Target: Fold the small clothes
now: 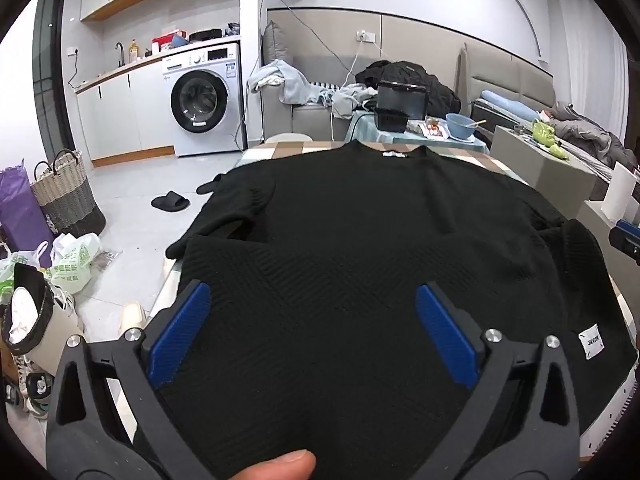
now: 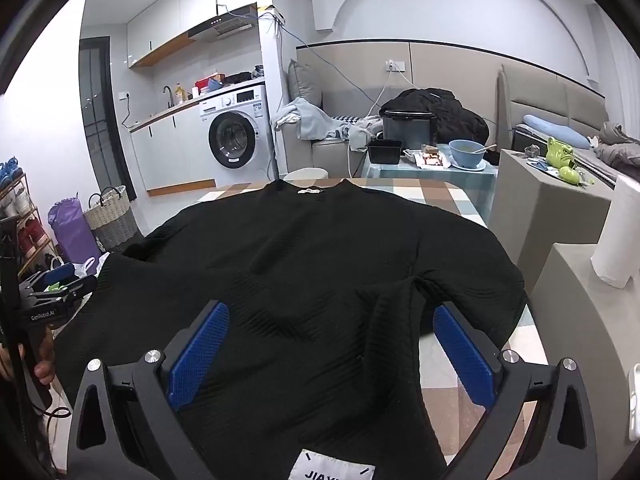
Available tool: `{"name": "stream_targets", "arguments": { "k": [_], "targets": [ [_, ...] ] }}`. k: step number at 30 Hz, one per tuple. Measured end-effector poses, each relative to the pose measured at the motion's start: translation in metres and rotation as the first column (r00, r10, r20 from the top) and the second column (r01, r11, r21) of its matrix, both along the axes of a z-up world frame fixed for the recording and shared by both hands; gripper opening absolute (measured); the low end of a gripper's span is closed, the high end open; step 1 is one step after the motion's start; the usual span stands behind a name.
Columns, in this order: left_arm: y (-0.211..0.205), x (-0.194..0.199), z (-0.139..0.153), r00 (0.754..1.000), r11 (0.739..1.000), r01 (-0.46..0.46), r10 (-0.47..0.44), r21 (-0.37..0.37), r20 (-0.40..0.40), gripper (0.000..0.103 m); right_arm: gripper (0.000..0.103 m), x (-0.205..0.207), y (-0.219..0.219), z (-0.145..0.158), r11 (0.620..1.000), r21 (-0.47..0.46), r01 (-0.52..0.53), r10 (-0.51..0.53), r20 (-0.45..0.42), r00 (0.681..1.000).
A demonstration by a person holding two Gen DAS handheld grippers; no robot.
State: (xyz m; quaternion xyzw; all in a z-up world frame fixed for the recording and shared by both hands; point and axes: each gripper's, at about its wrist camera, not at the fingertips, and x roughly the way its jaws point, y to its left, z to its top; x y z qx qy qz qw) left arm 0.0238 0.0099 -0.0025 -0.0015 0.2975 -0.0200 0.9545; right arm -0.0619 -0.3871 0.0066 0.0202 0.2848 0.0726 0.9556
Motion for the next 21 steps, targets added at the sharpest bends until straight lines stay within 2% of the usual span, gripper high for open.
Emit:
{"name": "stream_targets", "arguments": {
  "k": [6,14,21],
  "targets": [
    [0.002,0.017,-0.011,0.998,1.000,-0.017,0.017,-0.004,-0.058,0.102,0.103,0.005,0.000,-0.002,1.000,-0.001,0.007,-0.007,-0.004,1.000],
    [0.008,0.024,-0.019,0.997,1.000,-0.029,0.028,-0.010,-0.069,0.102,0.103,0.005,0.002,-0.003,1.000,-0.012,0.011,-0.011,-0.005,1.000],
    [0.010,0.021,-0.024,0.996,0.999,-0.019,0.017,-0.030,-0.083,0.102,0.103,0.014,0.004,-0.012,0.997,-0.039,0.061,-0.064,-0.058,0.996]
  ]
}}
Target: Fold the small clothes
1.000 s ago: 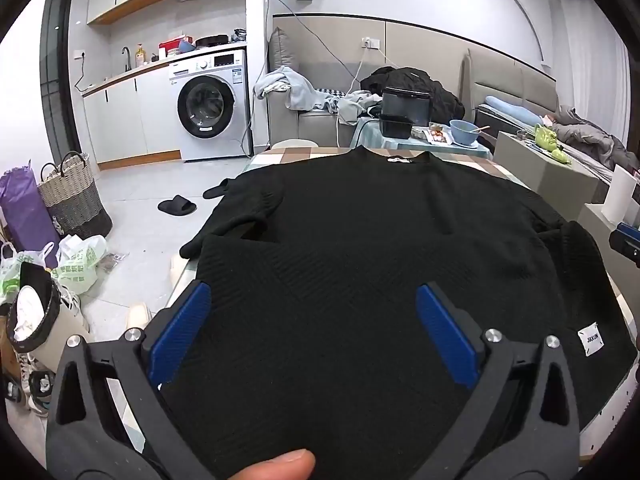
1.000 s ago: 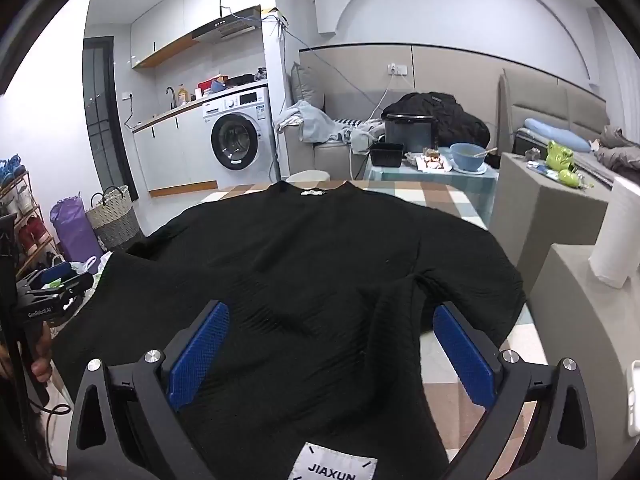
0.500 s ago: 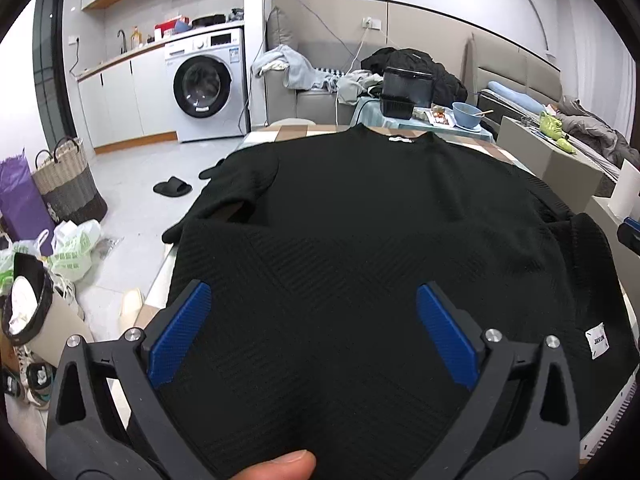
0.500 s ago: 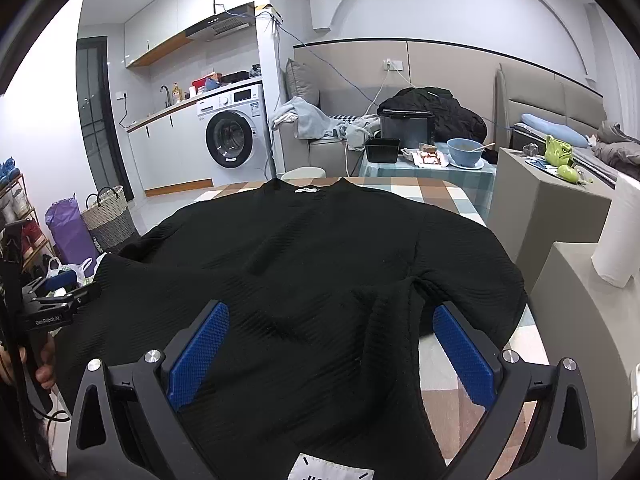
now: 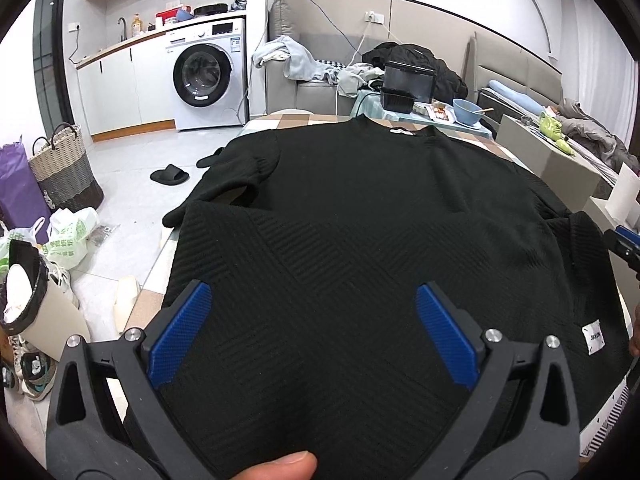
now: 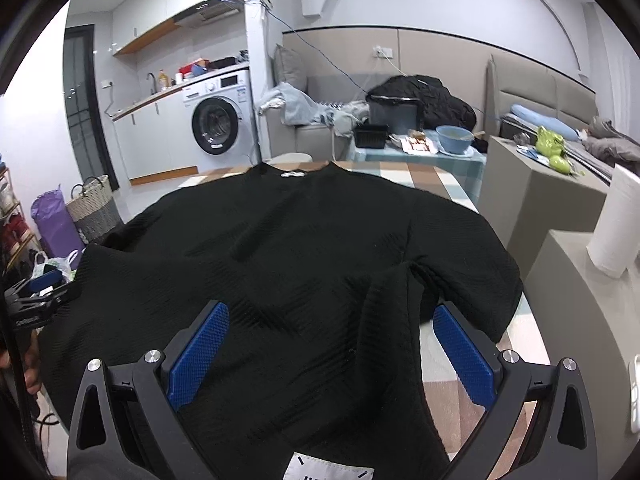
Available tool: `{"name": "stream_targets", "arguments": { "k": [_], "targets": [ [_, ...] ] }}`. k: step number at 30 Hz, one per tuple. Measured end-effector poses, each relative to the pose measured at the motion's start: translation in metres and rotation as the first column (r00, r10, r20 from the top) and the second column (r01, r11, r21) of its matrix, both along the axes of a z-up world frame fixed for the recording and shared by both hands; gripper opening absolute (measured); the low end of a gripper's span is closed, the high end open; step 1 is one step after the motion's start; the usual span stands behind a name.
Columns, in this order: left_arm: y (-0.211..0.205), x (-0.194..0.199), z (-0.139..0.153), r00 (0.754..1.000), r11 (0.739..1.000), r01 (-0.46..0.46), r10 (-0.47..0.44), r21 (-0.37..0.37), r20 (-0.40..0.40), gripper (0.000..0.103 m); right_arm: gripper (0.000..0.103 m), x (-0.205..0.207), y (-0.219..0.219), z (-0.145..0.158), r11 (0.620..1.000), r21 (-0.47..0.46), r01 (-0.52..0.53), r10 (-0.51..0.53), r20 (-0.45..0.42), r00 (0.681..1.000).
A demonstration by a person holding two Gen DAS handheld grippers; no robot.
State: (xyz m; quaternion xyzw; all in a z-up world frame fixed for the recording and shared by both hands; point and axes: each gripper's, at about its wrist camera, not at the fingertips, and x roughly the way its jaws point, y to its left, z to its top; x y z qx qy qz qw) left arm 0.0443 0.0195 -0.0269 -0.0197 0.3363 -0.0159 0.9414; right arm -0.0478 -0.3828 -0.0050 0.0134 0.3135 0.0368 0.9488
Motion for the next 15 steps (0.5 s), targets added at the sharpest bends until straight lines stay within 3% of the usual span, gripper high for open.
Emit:
{"name": "stream_targets", "arguments": {
  "k": [6,15],
  "targets": [
    [0.0026,0.0033,-0.0033,1.000,0.999,0.015,-0.015,-0.038,-0.012,0.102,0.103,-0.0004,0.0015,-0.0038,1.000,-0.002,0.024,-0.024,-0.005,1.000],
    [0.0004,0.0043,-0.0052,1.000,1.000,-0.007,0.007,-0.020,-0.007,0.102,0.103,0.0060,0.0031,-0.0092,1.000,-0.009,0.012,-0.012,-0.032,0.999]
  ]
}}
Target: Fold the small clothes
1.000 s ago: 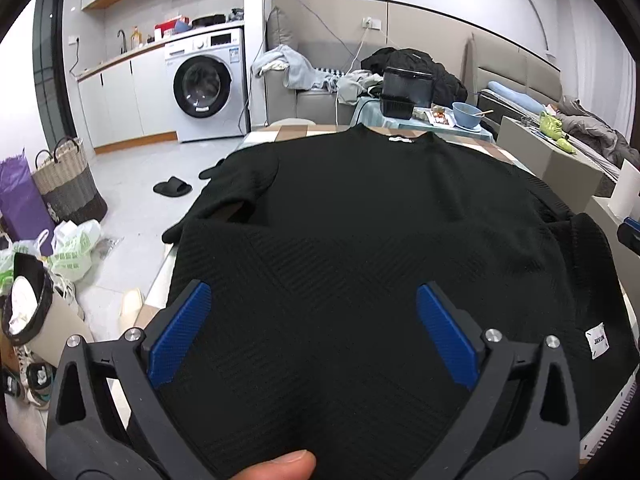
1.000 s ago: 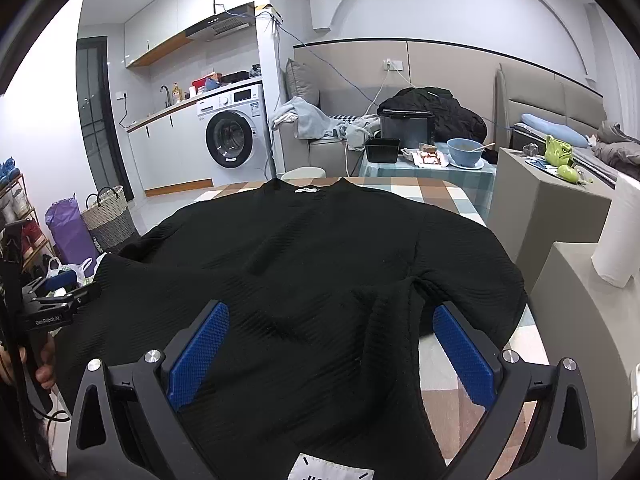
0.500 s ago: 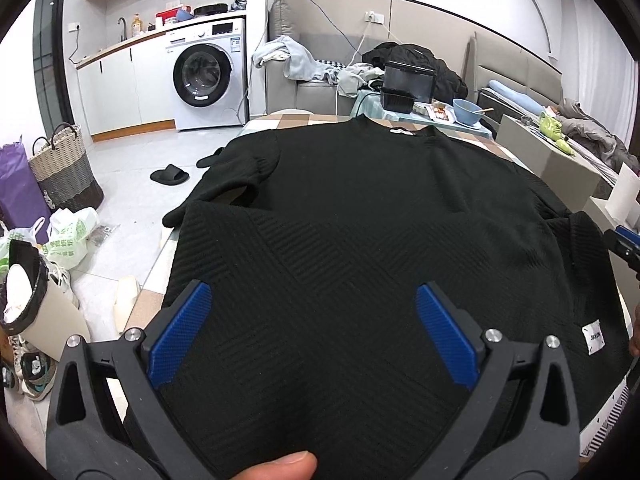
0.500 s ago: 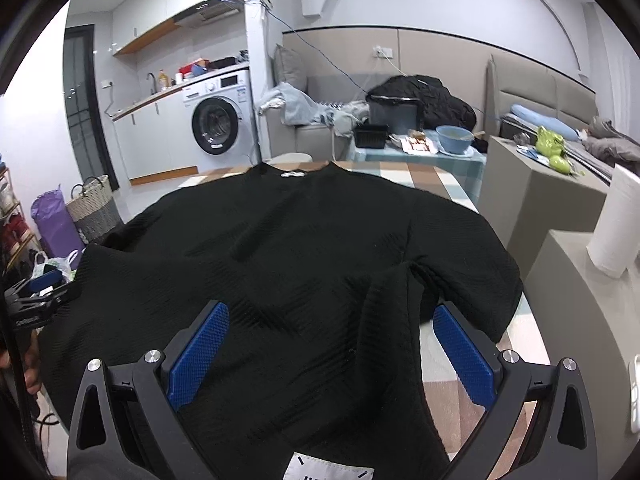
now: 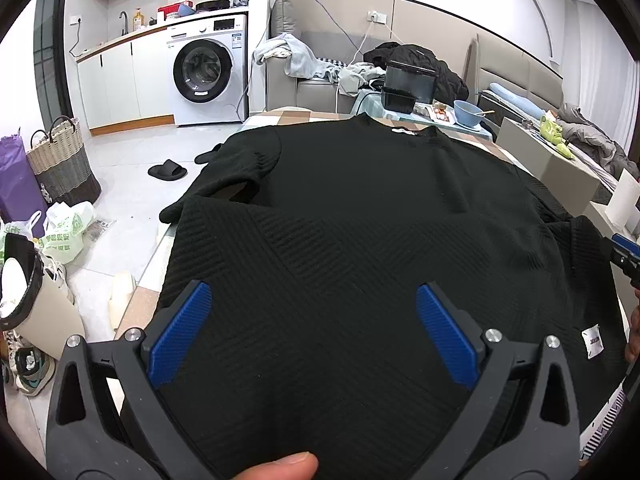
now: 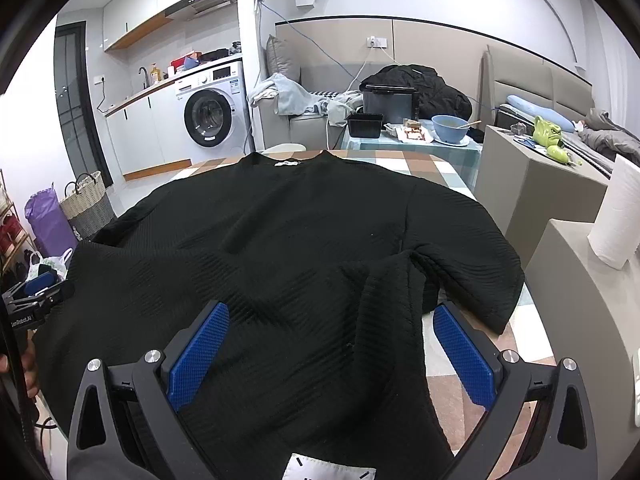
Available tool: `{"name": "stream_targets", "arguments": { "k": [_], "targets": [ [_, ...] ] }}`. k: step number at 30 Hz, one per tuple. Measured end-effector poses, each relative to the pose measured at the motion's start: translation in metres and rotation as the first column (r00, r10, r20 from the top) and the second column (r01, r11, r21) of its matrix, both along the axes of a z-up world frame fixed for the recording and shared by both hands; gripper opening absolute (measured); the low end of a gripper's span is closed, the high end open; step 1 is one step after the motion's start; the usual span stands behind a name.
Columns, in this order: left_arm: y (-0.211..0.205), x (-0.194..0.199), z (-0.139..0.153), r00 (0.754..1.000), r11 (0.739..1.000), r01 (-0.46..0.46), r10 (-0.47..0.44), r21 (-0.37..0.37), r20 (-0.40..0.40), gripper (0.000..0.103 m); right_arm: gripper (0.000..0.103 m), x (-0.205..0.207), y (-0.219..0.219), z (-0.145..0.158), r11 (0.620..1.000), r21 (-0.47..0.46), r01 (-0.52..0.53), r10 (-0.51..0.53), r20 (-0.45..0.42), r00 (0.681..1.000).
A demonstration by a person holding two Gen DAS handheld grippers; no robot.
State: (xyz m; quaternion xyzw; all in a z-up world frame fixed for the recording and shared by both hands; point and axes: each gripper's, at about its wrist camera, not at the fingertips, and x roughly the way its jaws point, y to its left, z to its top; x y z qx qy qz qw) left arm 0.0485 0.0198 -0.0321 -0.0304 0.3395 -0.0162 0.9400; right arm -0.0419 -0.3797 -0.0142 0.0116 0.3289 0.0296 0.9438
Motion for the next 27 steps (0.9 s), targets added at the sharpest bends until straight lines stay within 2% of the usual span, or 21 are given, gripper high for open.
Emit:
{"name": "stream_targets", "arguments": {
  "k": [27],
  "targets": [
    [-0.0082,-0.0024,-0.0037,1.000,0.999,0.025,-0.025,0.024,0.005,0.102,0.103,0.0092,0.0063,-0.0043,1.000,0.026,-0.009,0.009,0.006,1.000]
  ]
}}
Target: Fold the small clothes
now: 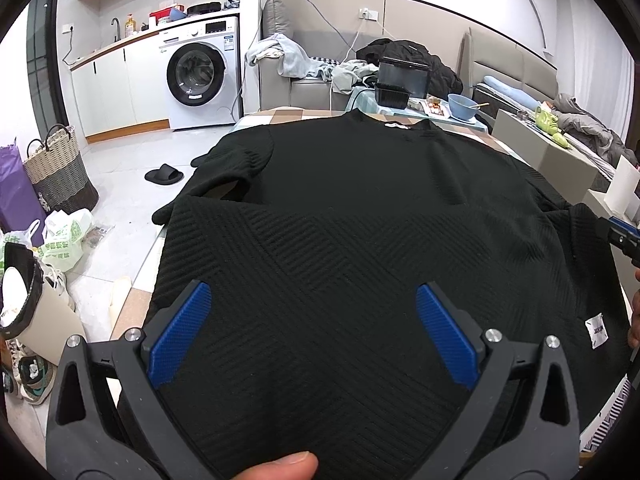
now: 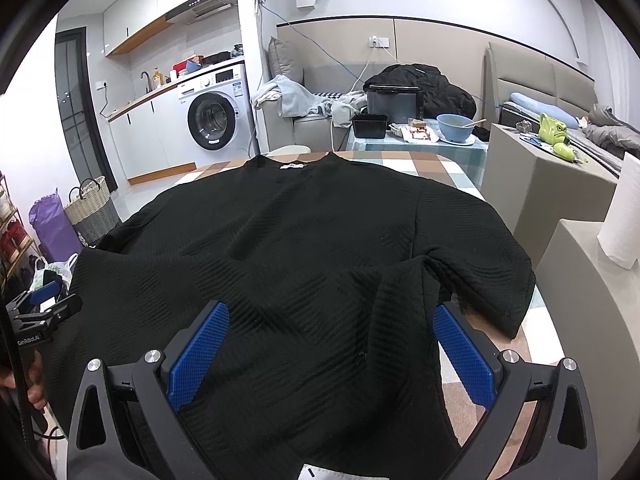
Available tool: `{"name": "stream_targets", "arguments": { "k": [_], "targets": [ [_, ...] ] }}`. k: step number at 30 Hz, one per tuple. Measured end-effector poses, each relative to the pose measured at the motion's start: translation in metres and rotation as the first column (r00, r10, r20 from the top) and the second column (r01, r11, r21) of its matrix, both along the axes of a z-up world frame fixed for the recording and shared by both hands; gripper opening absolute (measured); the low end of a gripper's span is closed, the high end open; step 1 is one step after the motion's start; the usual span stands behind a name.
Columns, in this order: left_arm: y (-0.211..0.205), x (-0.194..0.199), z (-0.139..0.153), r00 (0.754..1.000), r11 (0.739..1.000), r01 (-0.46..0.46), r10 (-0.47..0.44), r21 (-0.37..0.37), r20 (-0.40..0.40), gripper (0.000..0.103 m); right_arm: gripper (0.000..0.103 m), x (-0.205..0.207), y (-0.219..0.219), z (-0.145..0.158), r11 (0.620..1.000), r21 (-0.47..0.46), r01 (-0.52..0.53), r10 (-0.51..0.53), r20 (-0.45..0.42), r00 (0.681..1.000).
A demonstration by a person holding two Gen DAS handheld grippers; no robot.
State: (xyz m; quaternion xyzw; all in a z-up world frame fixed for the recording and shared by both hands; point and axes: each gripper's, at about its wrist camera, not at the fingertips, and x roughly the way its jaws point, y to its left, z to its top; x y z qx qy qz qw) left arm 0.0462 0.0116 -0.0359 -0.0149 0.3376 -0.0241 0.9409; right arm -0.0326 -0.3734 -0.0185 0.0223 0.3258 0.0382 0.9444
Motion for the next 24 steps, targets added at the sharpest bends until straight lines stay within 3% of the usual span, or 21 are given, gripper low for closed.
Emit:
{"name": "stream_targets", "arguments": {
  "k": [24],
  "targets": [
    [-0.010,-0.004,0.002,0.998,0.999,0.037,-0.037,0.008,0.045,0.102,0.103,-0.003,-0.005,0.001,0.999,0.038,-0.034,0.034,0.008,0.999]
  ]
}}
